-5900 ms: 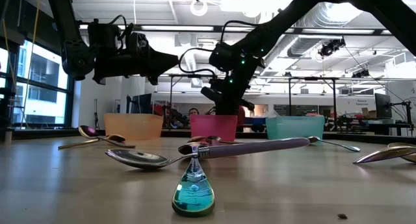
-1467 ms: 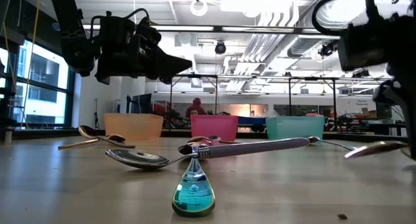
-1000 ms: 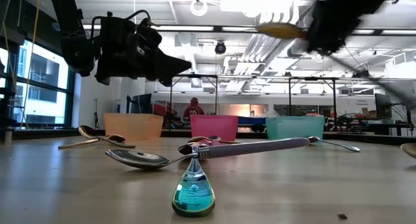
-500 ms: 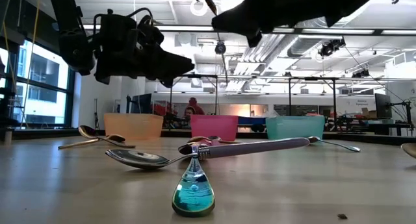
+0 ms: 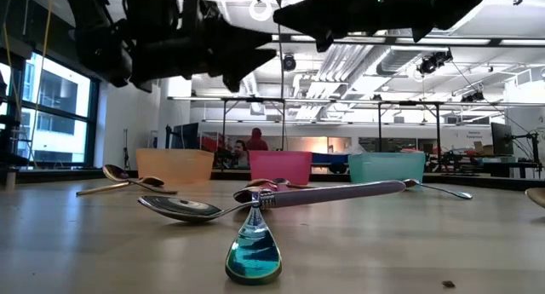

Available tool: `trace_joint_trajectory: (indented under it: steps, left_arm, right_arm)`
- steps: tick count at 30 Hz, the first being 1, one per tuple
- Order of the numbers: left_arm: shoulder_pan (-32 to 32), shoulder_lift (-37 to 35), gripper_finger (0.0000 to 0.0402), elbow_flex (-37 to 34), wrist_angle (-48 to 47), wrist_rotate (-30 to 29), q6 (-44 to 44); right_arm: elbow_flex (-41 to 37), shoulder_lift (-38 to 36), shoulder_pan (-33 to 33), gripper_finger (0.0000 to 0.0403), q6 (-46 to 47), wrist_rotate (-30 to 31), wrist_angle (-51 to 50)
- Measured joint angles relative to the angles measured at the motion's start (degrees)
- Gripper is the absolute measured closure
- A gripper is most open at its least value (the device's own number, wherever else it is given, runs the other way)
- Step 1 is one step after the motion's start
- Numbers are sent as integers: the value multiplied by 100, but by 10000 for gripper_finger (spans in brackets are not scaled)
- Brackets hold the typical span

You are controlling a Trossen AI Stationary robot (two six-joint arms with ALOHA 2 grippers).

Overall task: Sort silverware by color (type)
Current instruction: Put the bottom right iridescent spoon into the orange bin

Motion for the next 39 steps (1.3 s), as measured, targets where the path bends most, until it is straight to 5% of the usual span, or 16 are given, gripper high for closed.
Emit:
trace_joint_trajectory:
  steps: [12, 23, 28, 33, 39]
  left_arm:
    - [-443, 0, 236, 488, -472, -373, 536]
    - [-274, 0, 386, 596, -615, -178, 989]
    - [-50, -31, 393, 596, -738, -116, 988]
    - [260, -487, 396, 596, -1626, -284, 982]
    - [631, -1549, 398, 596, -3738, -965, 1098]
  right_arm:
    - [0, 0, 0, 403, -210, -11, 195]
    - [0, 2, -39, 402, -34, 211, 265]
    - [0, 3, -118, 388, -28, 625, 250]
    - [1, -262, -281, 351, 67, 859, 10]
    - [2, -846, -642, 321, -322, 850, -1090]
